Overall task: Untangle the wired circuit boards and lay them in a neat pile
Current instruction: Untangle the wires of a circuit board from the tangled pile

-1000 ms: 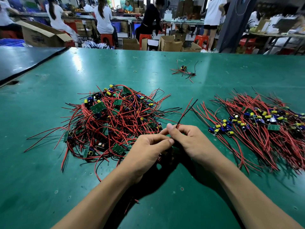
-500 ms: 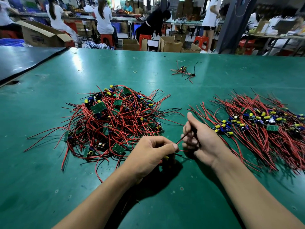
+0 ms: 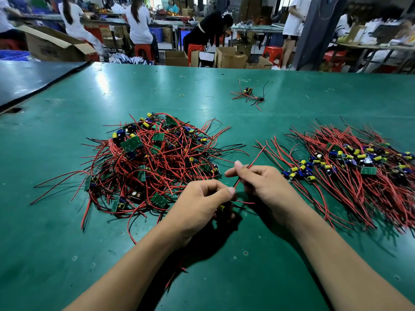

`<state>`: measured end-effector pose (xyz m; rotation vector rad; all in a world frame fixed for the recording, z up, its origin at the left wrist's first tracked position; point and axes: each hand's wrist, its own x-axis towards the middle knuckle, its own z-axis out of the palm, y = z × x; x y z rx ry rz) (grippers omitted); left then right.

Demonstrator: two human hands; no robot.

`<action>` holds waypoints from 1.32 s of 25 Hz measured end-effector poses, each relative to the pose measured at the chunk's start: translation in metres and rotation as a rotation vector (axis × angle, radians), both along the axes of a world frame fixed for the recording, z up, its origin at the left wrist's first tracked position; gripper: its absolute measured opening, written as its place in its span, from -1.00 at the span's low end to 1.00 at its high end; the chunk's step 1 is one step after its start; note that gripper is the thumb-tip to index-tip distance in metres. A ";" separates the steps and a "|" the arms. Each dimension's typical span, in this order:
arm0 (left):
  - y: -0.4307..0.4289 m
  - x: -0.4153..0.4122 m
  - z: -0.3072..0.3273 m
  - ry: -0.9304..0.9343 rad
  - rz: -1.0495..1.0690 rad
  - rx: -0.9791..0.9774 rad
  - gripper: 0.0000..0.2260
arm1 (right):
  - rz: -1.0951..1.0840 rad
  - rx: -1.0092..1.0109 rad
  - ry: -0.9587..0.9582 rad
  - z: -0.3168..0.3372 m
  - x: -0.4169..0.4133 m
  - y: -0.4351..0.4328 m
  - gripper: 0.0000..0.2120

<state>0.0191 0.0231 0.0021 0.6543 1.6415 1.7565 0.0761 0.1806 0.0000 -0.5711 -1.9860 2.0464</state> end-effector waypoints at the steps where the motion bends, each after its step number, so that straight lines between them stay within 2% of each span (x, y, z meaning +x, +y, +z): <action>1: 0.000 0.000 0.000 0.029 -0.008 -0.008 -0.83 | -0.057 -0.017 0.027 -0.001 -0.002 0.003 -0.66; 3: 0.000 0.000 0.001 0.070 -0.026 -0.023 -0.83 | -0.159 -0.063 0.080 -0.002 -0.005 0.009 -0.66; 6: -0.001 0.000 0.002 0.107 -0.053 -0.046 -0.83 | -0.286 -0.018 0.157 -0.002 -0.006 0.014 -0.69; 9: -0.001 -0.001 0.002 0.115 -0.060 -0.047 -0.83 | -0.338 -0.021 0.198 0.000 -0.007 0.013 -0.63; 13: -0.002 -0.002 0.001 0.100 -0.073 -0.046 -0.83 | -0.286 -0.315 0.069 0.004 -0.008 0.014 -0.44; 15: -0.003 -0.001 0.000 0.084 -0.064 -0.039 -0.83 | -0.233 -0.428 0.073 0.006 -0.006 0.014 -0.51; 16: -0.002 0.000 0.000 0.066 -0.044 -0.031 -0.82 | -0.215 -0.412 0.088 0.005 -0.005 0.014 -0.54; 20: 0.004 0.001 0.005 -0.202 0.066 0.045 -0.58 | -0.197 -0.231 0.077 0.003 -0.004 0.004 -0.26; 27: 0.004 -0.006 0.007 -0.363 0.035 0.136 -0.31 | -0.170 -0.056 0.084 0.009 0.001 -0.002 -0.33; 29: 0.004 -0.007 0.005 -0.351 0.017 0.151 -0.28 | -0.105 0.083 0.080 0.009 0.004 -0.004 -0.37; 33: 0.004 -0.010 0.002 -0.346 0.045 0.140 -0.28 | 0.069 0.502 0.000 0.007 0.008 -0.010 -0.45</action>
